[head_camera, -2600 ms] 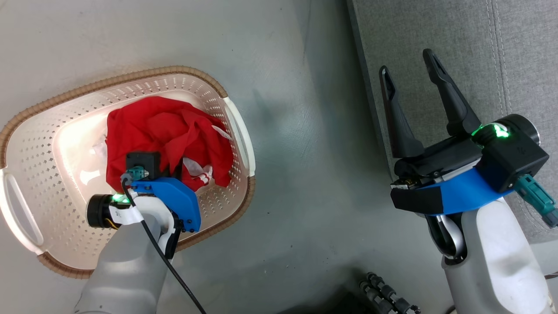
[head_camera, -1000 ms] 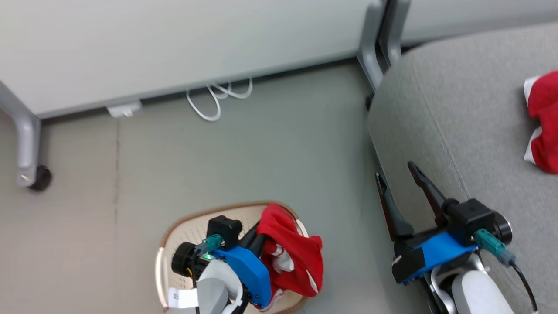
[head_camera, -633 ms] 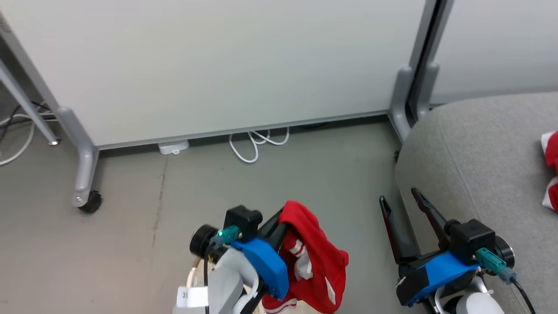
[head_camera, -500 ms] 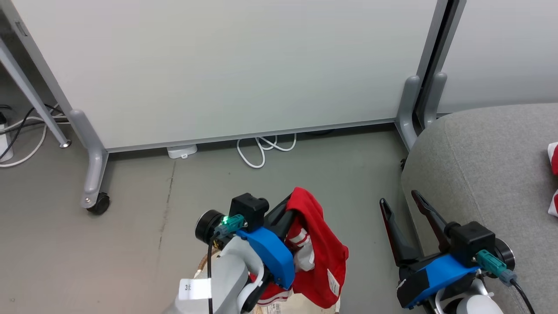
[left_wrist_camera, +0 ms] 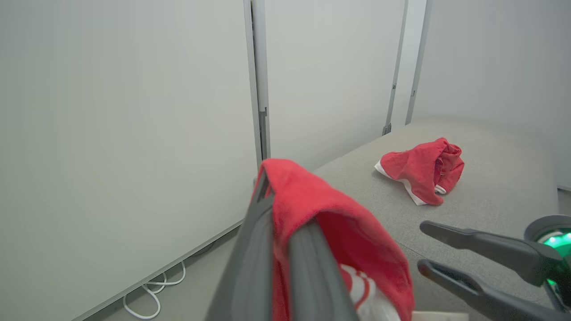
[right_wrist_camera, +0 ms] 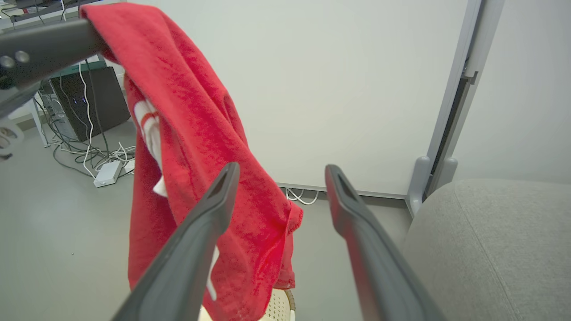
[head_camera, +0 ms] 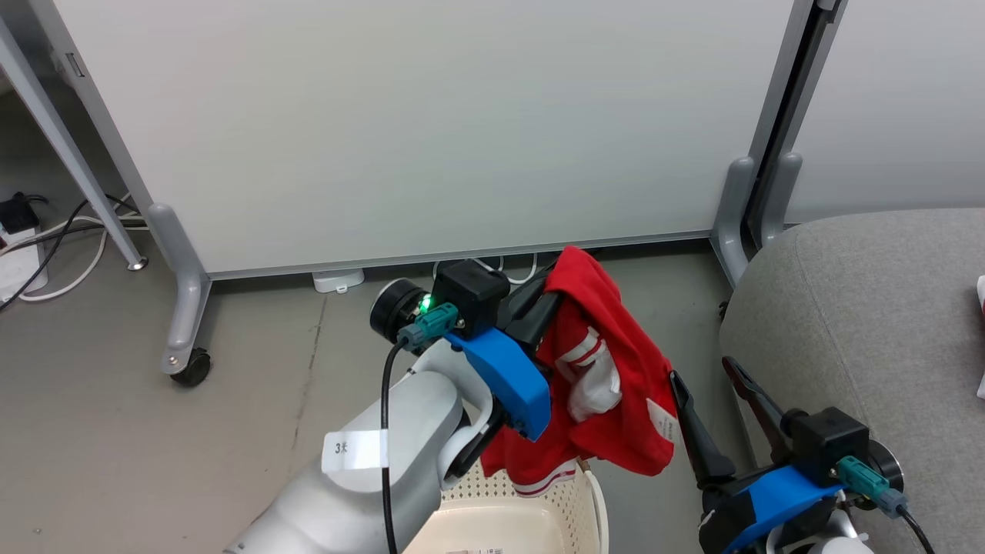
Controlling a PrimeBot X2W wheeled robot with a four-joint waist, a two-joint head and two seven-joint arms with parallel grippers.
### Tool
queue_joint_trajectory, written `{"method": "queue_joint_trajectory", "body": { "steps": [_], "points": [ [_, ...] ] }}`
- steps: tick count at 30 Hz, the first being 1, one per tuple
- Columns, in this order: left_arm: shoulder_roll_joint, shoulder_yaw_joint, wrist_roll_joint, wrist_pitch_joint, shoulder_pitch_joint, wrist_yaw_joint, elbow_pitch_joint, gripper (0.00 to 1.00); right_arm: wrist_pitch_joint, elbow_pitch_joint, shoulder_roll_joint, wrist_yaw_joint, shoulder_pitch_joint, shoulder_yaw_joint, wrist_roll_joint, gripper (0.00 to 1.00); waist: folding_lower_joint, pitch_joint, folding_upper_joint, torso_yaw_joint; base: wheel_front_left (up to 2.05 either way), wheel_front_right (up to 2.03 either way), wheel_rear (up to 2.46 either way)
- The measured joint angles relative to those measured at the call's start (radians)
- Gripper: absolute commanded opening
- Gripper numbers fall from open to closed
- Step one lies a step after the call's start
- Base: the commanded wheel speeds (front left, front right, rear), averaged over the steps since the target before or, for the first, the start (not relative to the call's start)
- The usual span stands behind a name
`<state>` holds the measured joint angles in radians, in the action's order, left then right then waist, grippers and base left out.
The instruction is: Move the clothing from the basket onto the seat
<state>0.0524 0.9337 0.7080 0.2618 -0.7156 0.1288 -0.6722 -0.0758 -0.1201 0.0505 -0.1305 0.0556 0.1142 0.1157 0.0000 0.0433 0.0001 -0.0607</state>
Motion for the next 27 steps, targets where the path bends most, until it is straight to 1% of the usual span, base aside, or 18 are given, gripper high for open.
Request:
{"method": "queue_joint_trajectory", "body": {
  "steps": [5,15,21,27],
  "points": [
    [-0.001,0.007,0.014,0.0,-0.045,0.0,0.003,0.0,0.003,0.0,0.0,0.0,0.0,0.011,0.002,1.0,0.0,0.004,0.0,0.002,0.0,0.0,0.0],
    [-0.001,0.01,0.012,0.0,-0.048,0.0,0.0,0.0,0.003,0.0,0.0,0.0,0.0,0.018,0.003,1.0,0.0,-0.008,0.0,0.012,0.0,0.0,0.0],
    [-0.001,0.014,0.011,0.0,-0.048,0.0,-0.004,0.0,0.009,0.004,0.0,0.0,0.001,0.055,0.026,1.0,0.0,-0.015,0.0,0.018,0.0,0.0,0.0],
    [-0.001,0.018,0.012,0.0,-0.048,0.0,-0.007,0.0,0.024,-0.007,0.0,0.0,0.017,0.121,0.056,1.0,0.0,-0.017,0.0,0.025,0.0,0.0,0.0]
  ]
}}
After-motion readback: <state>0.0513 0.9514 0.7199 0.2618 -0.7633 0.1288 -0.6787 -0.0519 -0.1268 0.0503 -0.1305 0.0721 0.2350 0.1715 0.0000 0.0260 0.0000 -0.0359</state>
